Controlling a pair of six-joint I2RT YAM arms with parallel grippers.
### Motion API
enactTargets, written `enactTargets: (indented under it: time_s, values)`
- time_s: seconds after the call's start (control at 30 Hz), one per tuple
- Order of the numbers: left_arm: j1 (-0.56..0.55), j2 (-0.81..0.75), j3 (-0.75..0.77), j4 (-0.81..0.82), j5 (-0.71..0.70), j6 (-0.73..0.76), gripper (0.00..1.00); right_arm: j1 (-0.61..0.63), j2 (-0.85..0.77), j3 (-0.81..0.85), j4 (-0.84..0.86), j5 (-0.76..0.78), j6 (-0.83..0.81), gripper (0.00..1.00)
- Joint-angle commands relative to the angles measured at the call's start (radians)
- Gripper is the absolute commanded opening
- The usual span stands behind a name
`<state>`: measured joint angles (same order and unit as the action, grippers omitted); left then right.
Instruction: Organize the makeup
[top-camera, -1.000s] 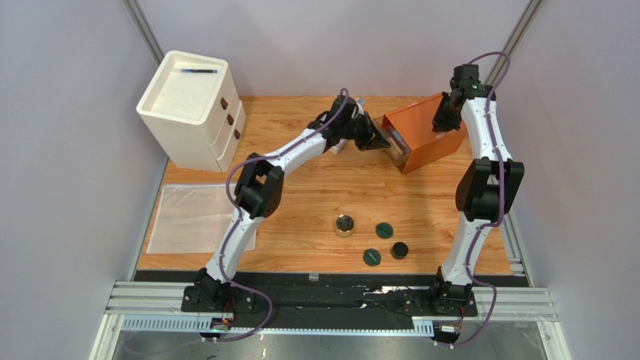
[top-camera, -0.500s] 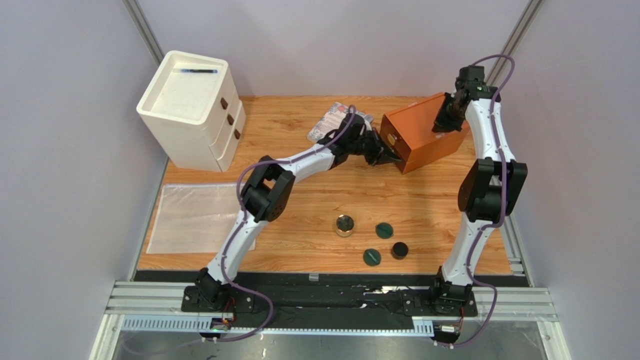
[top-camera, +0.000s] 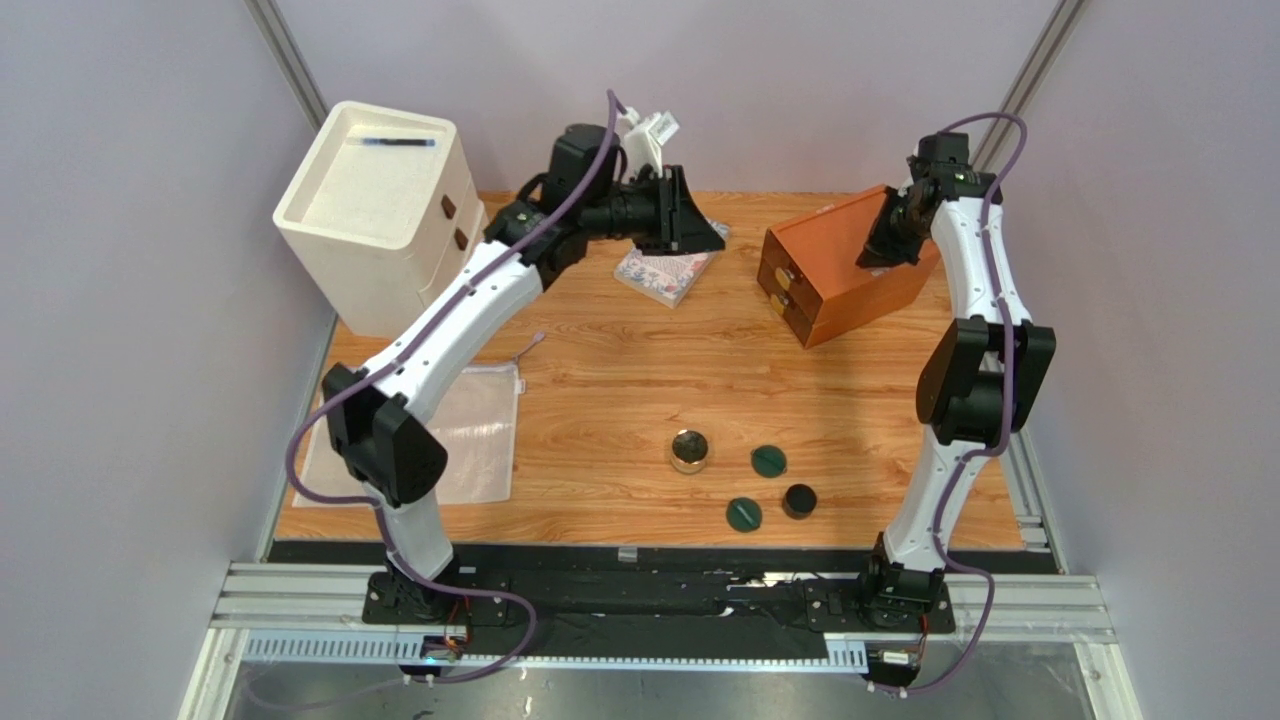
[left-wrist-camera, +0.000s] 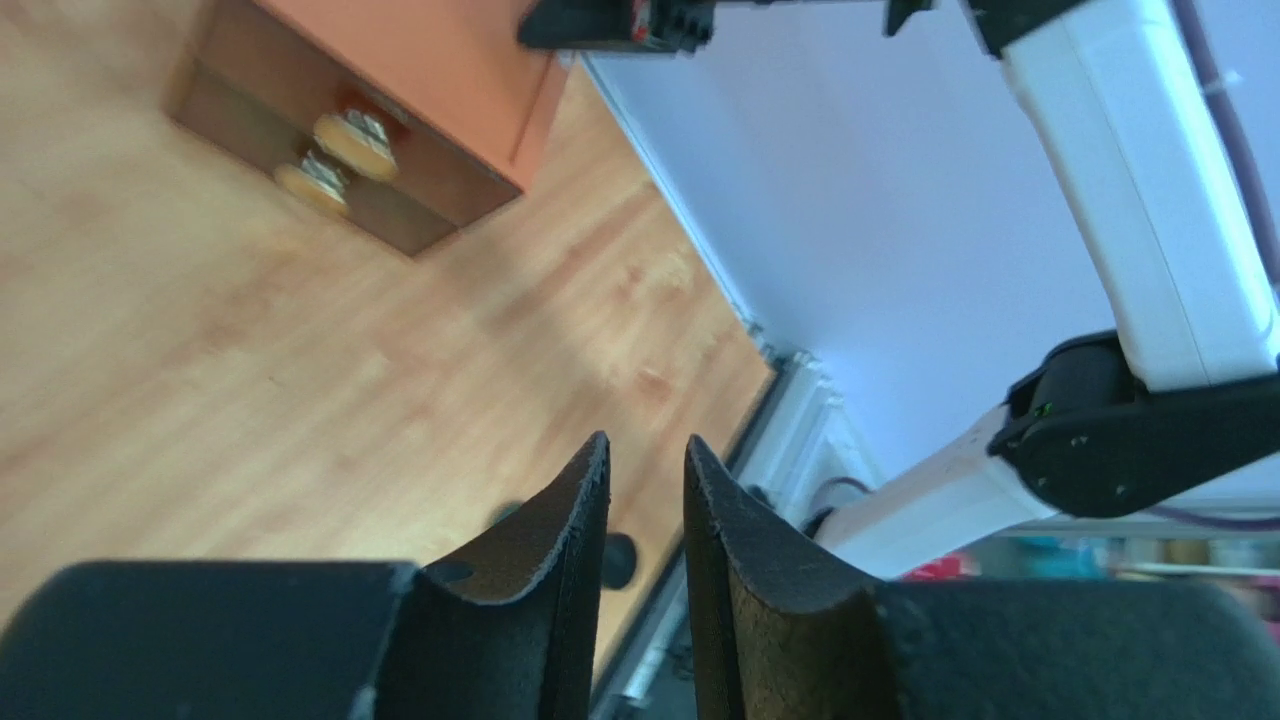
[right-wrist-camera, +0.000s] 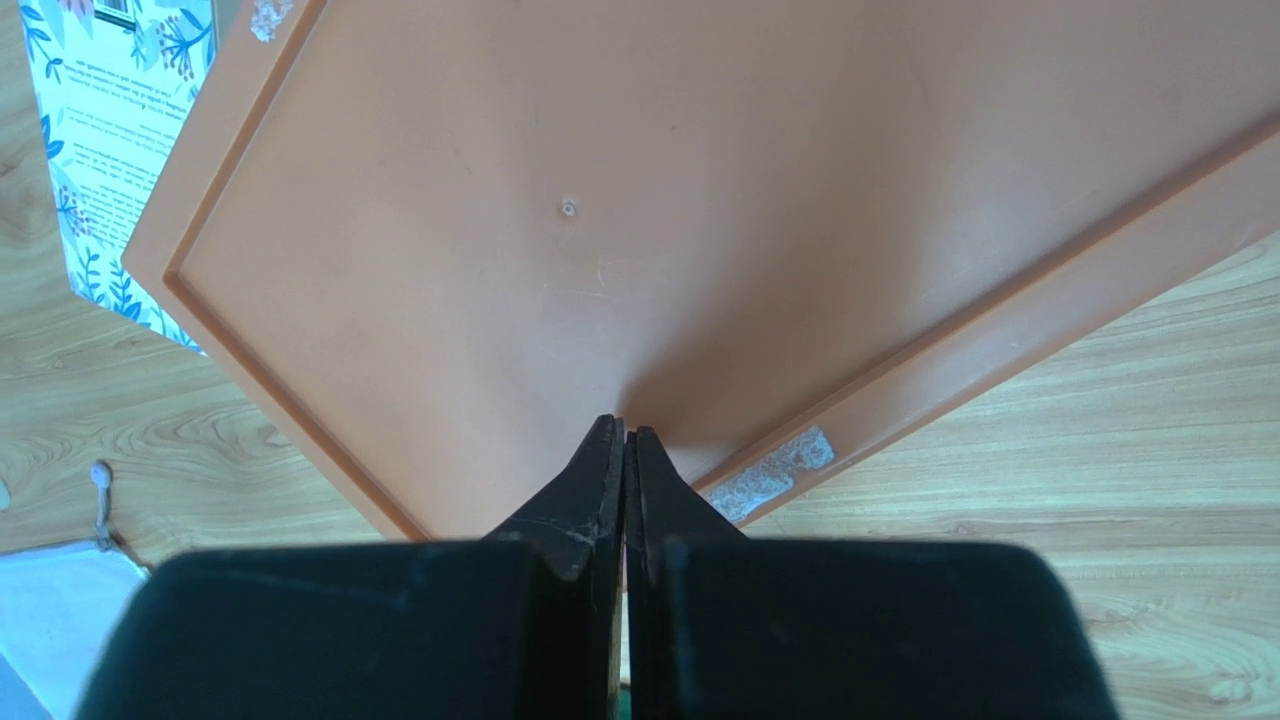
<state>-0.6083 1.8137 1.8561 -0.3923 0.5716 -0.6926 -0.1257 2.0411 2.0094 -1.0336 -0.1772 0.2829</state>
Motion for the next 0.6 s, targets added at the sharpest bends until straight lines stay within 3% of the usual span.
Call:
enactTargets:
  time_s: [0.0, 0.13, 0.23, 0.4, 0.57]
  values:
    - [-0.007, -0.007, 0.164, -0.459, -0.154, 0.433, 0.33, 0.000, -0.068, 0.046, 0.001, -0.027, 0.005, 0.00]
    - [0.010, 0.088, 0.296, -0.638, -0.154, 0.583, 0.41, 0.003, -0.056, 0.106, -0.020, -0.012, -0.008, 0.00]
    - [0.018, 0.165, 0.327, -0.613, -0.084, 0.627, 0.41, 0.003, -0.050, 0.138, -0.031, 0.021, -0.053, 0.00]
    - [0.025, 0.324, 0.404, -0.527, 0.098, 0.481, 0.41, 0.000, -0.044, 0.166, -0.030, 0.042, -0.033, 0.00]
    - [0.024, 0.426, 0.390, -0.209, 0.269, 0.175, 0.43, 0.001, -0.009, 0.152, -0.005, 0.022, -0.024, 0.00]
